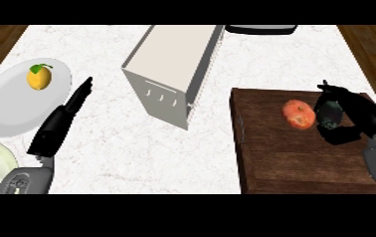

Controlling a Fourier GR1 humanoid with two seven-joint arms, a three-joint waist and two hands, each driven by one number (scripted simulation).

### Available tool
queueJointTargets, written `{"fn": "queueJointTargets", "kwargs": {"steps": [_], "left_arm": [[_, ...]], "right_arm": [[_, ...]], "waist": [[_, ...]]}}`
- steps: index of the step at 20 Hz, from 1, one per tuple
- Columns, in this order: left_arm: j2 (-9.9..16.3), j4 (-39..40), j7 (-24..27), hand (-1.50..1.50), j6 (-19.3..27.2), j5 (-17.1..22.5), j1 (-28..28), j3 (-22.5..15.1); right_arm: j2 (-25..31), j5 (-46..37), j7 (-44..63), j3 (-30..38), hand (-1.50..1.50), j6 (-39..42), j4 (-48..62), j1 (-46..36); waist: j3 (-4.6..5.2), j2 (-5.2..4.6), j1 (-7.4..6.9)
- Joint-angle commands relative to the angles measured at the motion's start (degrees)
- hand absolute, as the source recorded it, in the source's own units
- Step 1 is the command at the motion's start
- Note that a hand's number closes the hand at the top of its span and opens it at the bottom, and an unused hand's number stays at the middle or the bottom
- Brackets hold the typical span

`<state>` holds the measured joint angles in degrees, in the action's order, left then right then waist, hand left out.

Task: Pick the eggplant from the tray and place it in the tiered shelf

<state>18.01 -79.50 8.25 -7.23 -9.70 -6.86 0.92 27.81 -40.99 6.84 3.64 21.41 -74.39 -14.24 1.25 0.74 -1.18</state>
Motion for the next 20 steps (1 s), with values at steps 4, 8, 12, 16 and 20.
{"fn": "queueJointTargets", "kwargs": {"steps": [4,8,12,16,20], "left_arm": [[-0.7,-0.7,0.4,0.0,-1.9,-0.8,-2.7,-3.0],[-1.8,0.1,0.2,0.0,-2.7,-1.0,-3.9,-4.6],[-1.7,0.2,-0.2,0.0,-2.9,-1.5,-5.3,-5.1],[-2.4,1.2,-1.1,0.0,-3.2,-1.6,-5.9,-5.7],[-2.4,1.1,-1.6,0.0,-3.1,-2.2,-7.4,-6.0]], "right_arm": [[-15.5,-9.0,21.2,-7.6,1.5,-6.9,-2.2,-11.8],[-22.9,-16.8,33.6,-10.8,1.5,-12.9,-2.1,-20.1],[-27.5,-25.6,44.7,-14.0,1.5,-18.5,-2.3,-29.2],[-27.7,-33.5,54.8,-17.2,1.5,-22.2,-1.0,-40.1],[-27.7,-39.9,63.6,-20.1,1.5,-19.9,3.7,-51.2]], "waist": [[-0.29,-1.75,-8.89],[-0.29,-1.75,-9.64],[-0.43,-1.33,-10.28],[-0.49,-1.28,-10.66],[-0.49,-1.18,-10.73]]}}
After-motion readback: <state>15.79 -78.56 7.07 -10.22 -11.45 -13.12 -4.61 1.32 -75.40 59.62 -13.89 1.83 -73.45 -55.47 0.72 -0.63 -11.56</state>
